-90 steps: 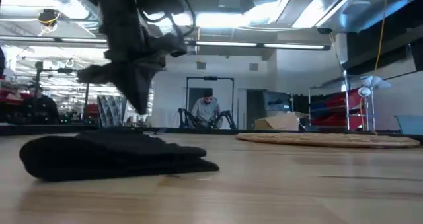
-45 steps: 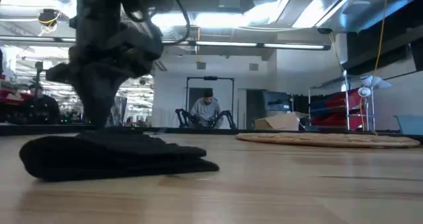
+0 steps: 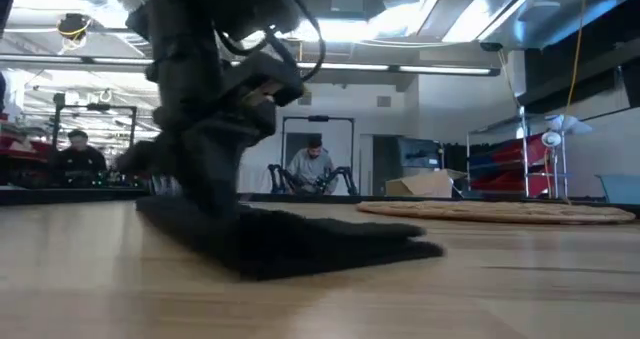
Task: Set table place
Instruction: Fold the black table napkin
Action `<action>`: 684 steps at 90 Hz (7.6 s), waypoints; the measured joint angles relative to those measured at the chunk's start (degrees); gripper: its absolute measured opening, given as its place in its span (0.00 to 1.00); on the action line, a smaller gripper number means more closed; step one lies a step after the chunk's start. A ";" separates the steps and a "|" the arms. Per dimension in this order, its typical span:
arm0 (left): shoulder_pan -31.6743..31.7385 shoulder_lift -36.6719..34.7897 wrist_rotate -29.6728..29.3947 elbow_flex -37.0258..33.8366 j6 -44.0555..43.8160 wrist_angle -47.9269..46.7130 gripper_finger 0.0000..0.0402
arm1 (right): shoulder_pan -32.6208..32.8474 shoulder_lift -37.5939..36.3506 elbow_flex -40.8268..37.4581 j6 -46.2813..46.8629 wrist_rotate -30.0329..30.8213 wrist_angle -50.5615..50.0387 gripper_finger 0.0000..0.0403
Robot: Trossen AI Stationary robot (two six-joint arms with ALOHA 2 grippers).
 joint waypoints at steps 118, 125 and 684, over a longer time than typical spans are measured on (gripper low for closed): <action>4.22 0.22 -1.46 4.02 6.55 14.36 0.00 | 0.00 0.04 0.20 -3.10 -3.57 0.78 0.00; 4.55 0.22 -1.57 4.02 10.45 21.11 0.00 | 0.00 0.11 0.20 -3.11 -4.22 0.79 0.00; -13.49 11.14 -10.46 20.41 72.22 -0.21 0.32 | -0.02 4.20 0.22 -5.43 0.20 -14.74 0.21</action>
